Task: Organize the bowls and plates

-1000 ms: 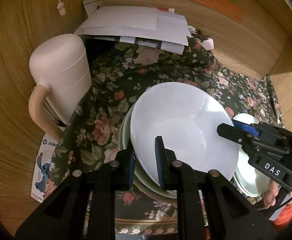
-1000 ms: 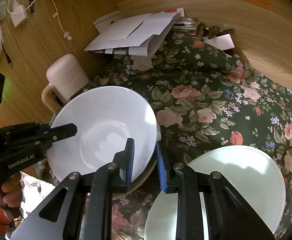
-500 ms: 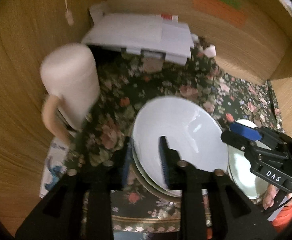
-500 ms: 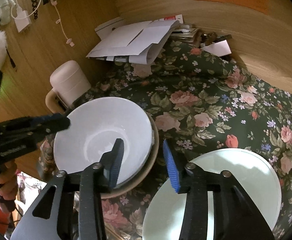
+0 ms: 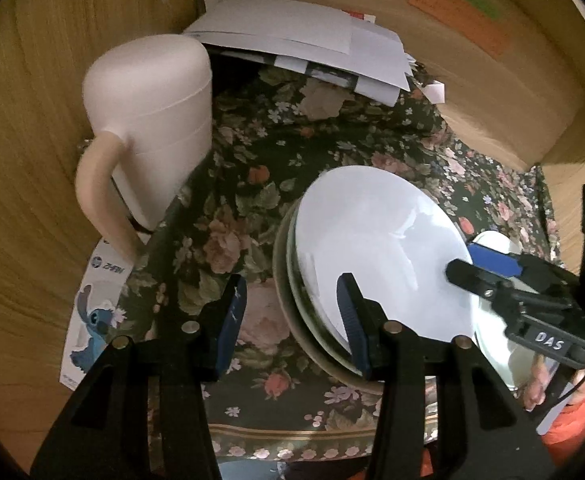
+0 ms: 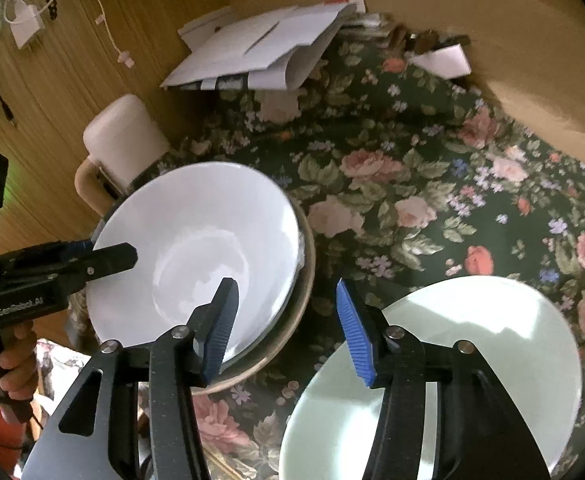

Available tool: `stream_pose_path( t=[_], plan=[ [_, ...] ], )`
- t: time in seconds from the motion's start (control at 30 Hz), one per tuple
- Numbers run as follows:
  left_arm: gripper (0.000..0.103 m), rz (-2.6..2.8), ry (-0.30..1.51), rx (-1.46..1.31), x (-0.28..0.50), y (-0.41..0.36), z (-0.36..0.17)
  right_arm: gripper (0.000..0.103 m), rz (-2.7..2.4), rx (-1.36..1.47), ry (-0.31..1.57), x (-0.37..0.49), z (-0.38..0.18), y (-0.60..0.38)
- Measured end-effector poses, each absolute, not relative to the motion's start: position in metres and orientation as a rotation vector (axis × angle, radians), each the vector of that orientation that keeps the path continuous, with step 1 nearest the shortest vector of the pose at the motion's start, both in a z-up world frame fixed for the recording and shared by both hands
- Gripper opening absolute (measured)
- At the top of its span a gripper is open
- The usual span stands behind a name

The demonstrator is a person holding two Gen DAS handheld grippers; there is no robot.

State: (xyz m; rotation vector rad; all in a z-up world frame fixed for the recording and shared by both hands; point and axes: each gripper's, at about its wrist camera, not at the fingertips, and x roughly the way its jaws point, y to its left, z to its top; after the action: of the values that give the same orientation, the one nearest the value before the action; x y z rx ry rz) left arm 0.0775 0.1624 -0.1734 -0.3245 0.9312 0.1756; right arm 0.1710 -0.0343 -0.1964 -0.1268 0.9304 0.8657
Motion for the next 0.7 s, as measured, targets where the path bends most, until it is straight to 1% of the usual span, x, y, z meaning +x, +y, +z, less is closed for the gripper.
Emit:
stream_pose_path(
  t=[0.13,0.33,0.7],
  plan=[
    [0.047,0.136,0.953,-0.376,0.083,0.165,-0.182,0.047,0.891,-0.098,0.990,0.176,-0.207,-0.029],
    [0.047,0.096,1.004,-0.392,0.093,0.157,-0.199,0.047,0.899,-0.102,1.010,0.178,-0.216,-0.022],
    [0.046,0.118,0.980,-0.380,0.096,0.151,-0.198,0.048,0.897,-0.113,1.001,0.175,-0.215,-0.010]
  ],
)
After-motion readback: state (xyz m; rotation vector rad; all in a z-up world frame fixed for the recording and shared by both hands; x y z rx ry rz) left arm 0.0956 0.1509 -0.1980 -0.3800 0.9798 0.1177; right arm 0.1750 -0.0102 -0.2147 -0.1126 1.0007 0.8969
